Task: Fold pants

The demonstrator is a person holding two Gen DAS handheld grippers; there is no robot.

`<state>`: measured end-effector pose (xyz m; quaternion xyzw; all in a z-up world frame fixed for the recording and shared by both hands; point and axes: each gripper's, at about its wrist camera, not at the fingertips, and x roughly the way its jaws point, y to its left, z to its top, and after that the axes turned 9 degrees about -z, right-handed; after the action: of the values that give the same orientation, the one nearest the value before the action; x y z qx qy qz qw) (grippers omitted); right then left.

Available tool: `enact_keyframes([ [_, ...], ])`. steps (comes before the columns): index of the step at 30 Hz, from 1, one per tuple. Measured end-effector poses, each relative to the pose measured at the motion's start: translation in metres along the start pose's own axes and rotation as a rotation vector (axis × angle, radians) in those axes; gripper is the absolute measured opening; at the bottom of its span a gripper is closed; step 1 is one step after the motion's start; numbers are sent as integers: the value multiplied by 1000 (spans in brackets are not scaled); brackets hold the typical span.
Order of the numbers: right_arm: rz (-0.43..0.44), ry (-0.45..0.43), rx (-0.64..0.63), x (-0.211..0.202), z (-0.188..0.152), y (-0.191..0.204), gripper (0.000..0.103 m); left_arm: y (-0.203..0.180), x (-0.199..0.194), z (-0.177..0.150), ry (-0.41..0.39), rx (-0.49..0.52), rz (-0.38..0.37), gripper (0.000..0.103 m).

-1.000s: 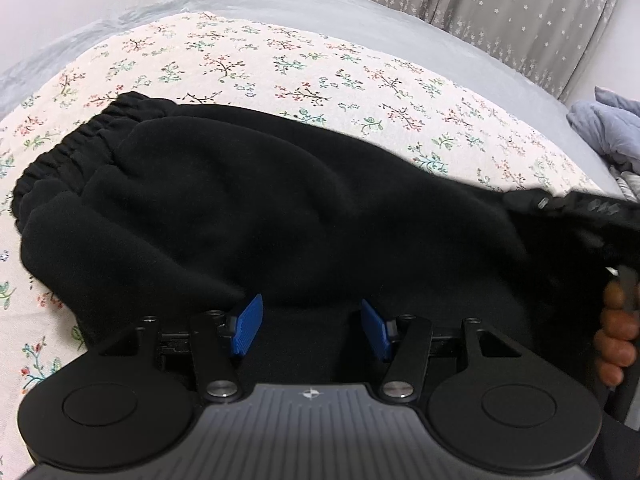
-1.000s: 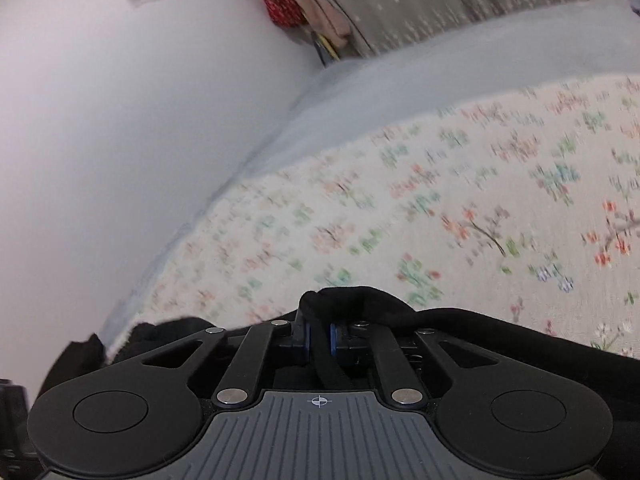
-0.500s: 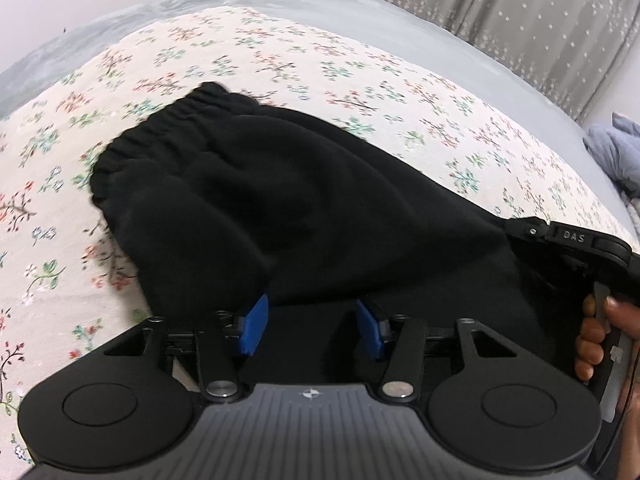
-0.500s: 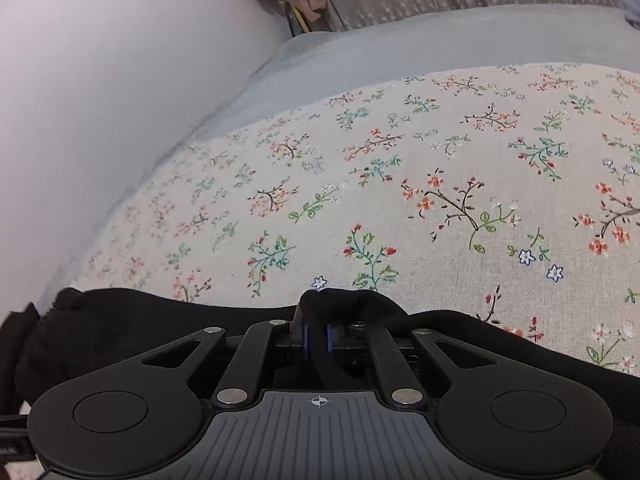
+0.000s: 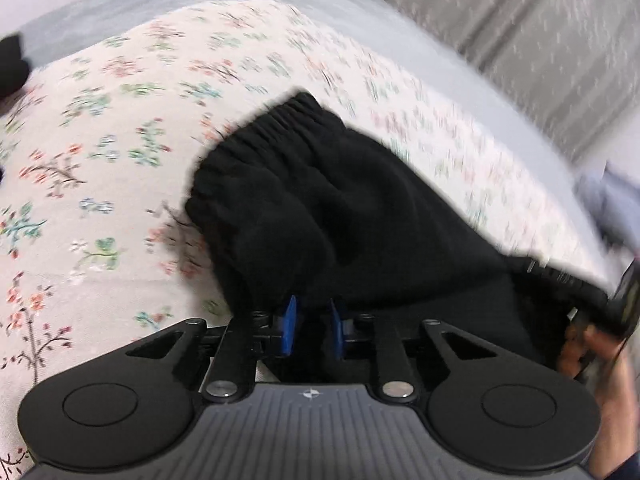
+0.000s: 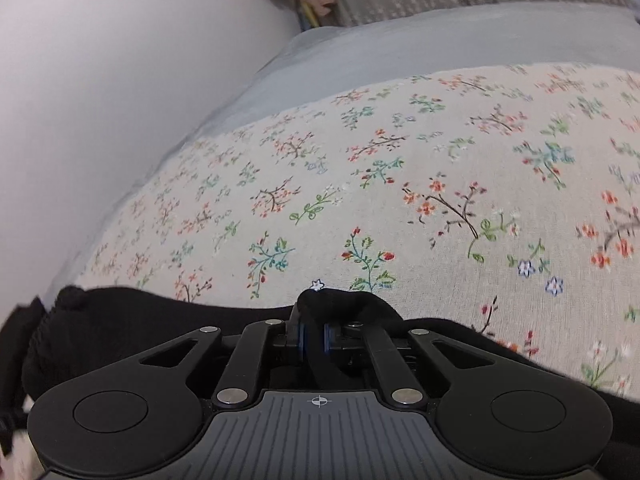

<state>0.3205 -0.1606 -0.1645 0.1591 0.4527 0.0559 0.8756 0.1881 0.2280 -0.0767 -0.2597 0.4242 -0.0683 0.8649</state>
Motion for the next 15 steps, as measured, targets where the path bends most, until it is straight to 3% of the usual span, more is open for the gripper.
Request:
enact_keyframes([
  [4, -17, 26, -1, -2, 5, 5, 4, 26, -19, 7, -59, -112, -75, 27],
  [8, 26, 40, 72, -3, 6, -7, 5, 39, -29, 12, -99, -178, -125, 27],
  [12, 41, 44, 101, -7, 8, -10, 6, 37, -35, 14, -123, -191, -140, 28],
  [15, 82, 55, 210, -11, 11, -23, 14, 37, -34, 15, -125, -191, -148, 31],
])
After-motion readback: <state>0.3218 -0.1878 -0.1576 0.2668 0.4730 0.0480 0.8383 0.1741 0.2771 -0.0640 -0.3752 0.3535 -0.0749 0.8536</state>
